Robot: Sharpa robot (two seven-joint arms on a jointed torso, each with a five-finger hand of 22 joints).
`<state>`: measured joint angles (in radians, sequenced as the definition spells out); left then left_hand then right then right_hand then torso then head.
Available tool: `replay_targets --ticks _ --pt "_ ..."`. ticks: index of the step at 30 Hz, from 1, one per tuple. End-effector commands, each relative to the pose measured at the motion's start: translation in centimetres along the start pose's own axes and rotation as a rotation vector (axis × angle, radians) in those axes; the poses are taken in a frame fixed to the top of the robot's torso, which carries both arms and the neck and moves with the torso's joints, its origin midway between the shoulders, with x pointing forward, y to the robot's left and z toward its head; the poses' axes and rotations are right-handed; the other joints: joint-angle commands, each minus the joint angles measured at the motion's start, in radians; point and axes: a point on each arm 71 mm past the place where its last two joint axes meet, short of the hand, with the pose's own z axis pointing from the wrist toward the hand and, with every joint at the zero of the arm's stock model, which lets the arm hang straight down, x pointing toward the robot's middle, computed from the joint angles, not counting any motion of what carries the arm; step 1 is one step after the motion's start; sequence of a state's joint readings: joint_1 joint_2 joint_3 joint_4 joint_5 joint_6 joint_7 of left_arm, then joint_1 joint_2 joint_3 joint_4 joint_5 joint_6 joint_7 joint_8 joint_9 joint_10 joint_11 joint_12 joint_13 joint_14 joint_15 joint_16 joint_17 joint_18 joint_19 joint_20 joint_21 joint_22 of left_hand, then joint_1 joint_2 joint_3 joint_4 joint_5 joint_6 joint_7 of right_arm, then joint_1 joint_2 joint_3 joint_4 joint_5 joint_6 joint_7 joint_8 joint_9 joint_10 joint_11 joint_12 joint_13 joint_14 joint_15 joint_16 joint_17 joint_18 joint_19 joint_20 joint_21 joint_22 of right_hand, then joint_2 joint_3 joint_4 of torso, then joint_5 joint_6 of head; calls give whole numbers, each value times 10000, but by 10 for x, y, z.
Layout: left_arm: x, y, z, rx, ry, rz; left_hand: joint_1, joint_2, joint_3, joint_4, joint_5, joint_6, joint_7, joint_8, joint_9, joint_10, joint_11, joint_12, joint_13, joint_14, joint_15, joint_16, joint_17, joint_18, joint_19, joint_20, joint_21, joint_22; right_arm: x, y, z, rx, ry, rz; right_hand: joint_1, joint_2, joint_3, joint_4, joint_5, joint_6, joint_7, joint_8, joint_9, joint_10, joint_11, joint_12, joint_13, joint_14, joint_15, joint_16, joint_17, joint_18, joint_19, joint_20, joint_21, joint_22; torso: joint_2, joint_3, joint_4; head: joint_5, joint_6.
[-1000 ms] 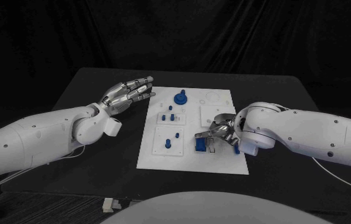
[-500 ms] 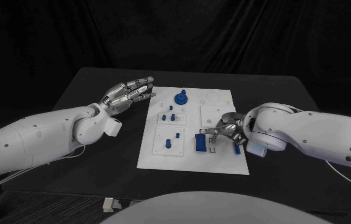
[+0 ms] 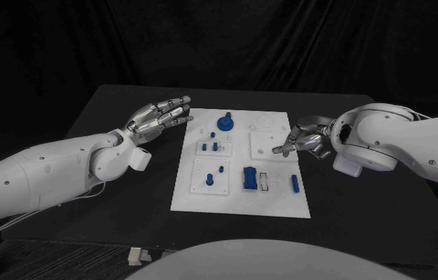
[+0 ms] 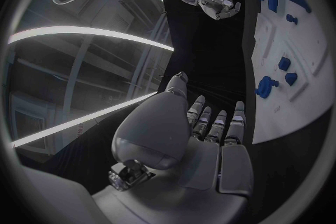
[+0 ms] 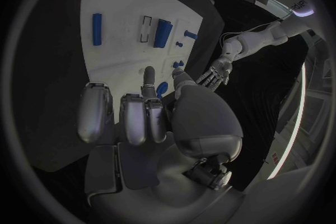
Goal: Assemble the parts on the task board
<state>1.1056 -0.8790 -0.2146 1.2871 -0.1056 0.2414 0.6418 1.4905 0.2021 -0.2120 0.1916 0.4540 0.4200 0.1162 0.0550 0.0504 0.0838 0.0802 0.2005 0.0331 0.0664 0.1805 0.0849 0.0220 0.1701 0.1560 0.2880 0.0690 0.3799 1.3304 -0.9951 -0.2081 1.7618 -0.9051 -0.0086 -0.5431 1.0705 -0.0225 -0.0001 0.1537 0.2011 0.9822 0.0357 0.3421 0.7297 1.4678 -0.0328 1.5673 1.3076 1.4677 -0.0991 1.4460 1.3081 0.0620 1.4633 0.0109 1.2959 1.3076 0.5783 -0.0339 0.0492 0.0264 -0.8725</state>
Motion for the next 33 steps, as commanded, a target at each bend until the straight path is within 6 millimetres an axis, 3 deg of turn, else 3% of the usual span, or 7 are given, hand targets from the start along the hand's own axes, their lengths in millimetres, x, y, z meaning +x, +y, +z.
replay_targets --ticks 1,3,4,8,13,19,33 --pt "1 0 1 127 49 -114 -33 93 16 -3 28 -44 -26 -5 -5 12 54 47 13 -11 78 58 13 36 58 -5 38 1 9 -1 2 22 -50 -1453 192 -7 -159 -147 -301 143 -101 601 517 1030 -149 35 2631 592 -84 50 -11 -13 287 -57 53 1834 -3 -1 11 11 -2" --pt "1 0 1 125 53 -119 -33 93 16 -3 28 -44 -26 -5 -5 12 54 47 13 -11 78 58 13 36 58 -5 38 1 15 1 6 -159 -169 -1881 238 65 -356 -159 -363 -80 -170 1238 1198 1030 -245 35 2631 586 -161 41 -38 -14 280 -122 43 1829 -3 -6 -1 3 -2" --pt "1 0 1 124 53 -121 -33 93 16 -3 28 -44 -26 -5 -5 12 54 47 13 -11 78 58 13 36 58 -5 38 1 18 2 7 -253 -220 -2054 273 116 -563 -144 -526 -318 -249 2097 2154 1030 -380 35 2631 582 -195 33 -63 -8 285 -203 62 1834 -7 -11 -6 9 -2" --pt "1 0 0 107 46 -124 -33 93 16 -3 28 -44 -26 -5 -5 12 54 47 13 -11 78 58 13 36 58 -5 38 1 36 9 16 -772 -469 -2764 262 111 -962 87 -871 -957 -411 3449 3959 1030 -463 35 2631 575 -306 17 -114 -9 275 -285 30 1824 -8 -23 10 4 -2" --pt "1 1 0 101 60 -140 -37 98 19 -3 34 -27 -23 -2 -2 16 59 53 14 -10 80 59 13 34 58 -5 38 -5 52 13 25 -1099 -472 -3038 46 -48 -1108 539 -1240 56 -513 5433 5493 1030 -511 35 2631 567 -380 -2 -162 -6 272 -340 3 1818 -6 -16 -1 60 -2" --pt "1 1 -1 87 71 -155 -38 100 20 -3 36 -29 -22 -1 -2 22 62 65 16 -10 81 60 13 34 59 -4 38 -5 66 17 33 -1317 -402 -3082 -95 -98 -1088 847 -1265 702 -567 6347 6109 1030 -556 35 2631 578 -415 24 -115 -10 281 -373 22 1825 -3 -11 -3 47 -2" --pt "2 2 0 55 120 -194 -39 109 27 -5 42 -7 -13 3 1 28 78 67 16 -10 83 60 13 31 59 -3 37 -13 83 24 45 -1439 11 -3221 54 -168 -1043 816 -1256 656 -586 6356 6213 1030 -574 35 2631 579 -431 31 -106 -10 282 -389 22 1825 -3 -18 -2 43 -2"
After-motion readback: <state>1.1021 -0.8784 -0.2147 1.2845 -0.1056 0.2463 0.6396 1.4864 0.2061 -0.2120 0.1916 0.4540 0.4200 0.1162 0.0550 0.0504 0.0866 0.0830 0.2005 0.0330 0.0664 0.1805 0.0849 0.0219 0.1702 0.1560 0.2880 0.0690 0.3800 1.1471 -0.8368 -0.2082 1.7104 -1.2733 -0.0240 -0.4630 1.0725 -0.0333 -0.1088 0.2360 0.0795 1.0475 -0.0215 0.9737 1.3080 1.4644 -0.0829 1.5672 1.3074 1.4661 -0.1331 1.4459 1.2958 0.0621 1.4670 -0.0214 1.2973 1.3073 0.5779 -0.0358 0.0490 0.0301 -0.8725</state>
